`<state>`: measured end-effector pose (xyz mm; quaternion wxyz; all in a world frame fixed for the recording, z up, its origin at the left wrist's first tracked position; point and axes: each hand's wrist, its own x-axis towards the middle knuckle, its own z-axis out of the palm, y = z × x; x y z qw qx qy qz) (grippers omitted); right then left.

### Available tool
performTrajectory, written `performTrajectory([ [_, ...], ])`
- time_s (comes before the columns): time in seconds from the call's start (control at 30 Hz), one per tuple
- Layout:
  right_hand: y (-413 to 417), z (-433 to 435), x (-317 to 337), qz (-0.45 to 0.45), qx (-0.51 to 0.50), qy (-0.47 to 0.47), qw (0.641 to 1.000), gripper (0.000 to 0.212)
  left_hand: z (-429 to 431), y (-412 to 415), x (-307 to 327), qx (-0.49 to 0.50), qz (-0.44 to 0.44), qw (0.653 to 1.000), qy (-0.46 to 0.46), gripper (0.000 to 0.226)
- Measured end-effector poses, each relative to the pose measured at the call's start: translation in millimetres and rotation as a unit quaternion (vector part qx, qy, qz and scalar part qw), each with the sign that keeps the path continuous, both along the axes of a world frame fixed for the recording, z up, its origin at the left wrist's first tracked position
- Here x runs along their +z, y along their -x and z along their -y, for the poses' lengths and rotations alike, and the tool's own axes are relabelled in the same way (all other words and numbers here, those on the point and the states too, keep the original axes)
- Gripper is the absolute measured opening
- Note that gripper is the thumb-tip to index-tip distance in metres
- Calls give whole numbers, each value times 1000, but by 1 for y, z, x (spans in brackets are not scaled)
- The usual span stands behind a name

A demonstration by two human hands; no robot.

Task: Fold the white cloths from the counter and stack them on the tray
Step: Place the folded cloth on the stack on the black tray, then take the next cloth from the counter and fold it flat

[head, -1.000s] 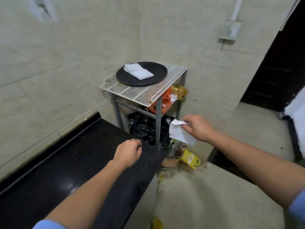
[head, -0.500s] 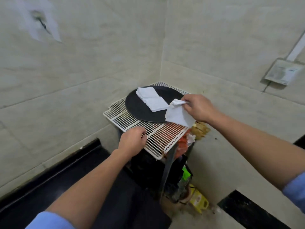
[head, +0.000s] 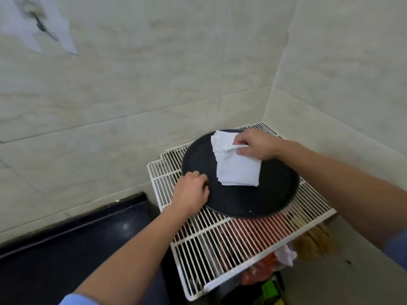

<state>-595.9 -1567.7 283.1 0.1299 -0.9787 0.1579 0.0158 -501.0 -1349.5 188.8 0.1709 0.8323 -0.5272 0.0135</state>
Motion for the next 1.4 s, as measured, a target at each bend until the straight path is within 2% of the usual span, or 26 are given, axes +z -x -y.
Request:
performTrajectory([
  [0.07, -17, 17, -14, -18, 26, -14, 999, 20, 9, 2, -5, 26, 3, 1000, -2, 21],
  [0.17, -31, 31, -37, -44, 31, -9, 999, 4, 11, 7, -12, 50, 6, 999, -1, 22],
  [0.3, -22, 33, -58, 7, 3, -2, 1000, 30, 11, 14, -16, 67, 8, 998, -5, 24],
  [0.43, -6, 14, -74, 76, -1, 100, 992, 52, 14, 17, -16, 78, 15, 997, -10, 24],
  [0.57, 5, -8, -102, 34, 17, 83, 996, 70, 12, 24, -16, 84, 16, 996, 0, 24],
  [0.7, 11, -13, -115, 3, 40, 84, 996, 67, -5, 34, -15, 76, 26, 997, 13, 23],
  [0.83, 13, -18, -102, -26, 29, 90, 995, 67, -39, 43, -7, 90, 39, 995, 22, 25],
  [0.93, 13, -48, -83, 56, 26, 91, 994, 62, -85, 50, 5, 112, 51, 992, 37, 25],
  [1.07, 8, -140, -59, 152, 96, 86, 980, 48, -177, 64, 12, 191, 27, 981, 6, 21],
  [1.23, 16, -295, -67, 142, 210, 67, 965, 38, -331, 103, -1, 311, -9, 948, -65, 20],
  [1.4, 25, -445, -91, 101, 340, 53, 934, 32, -494, 156, -12, 434, -27, 893, -120, 17],
])
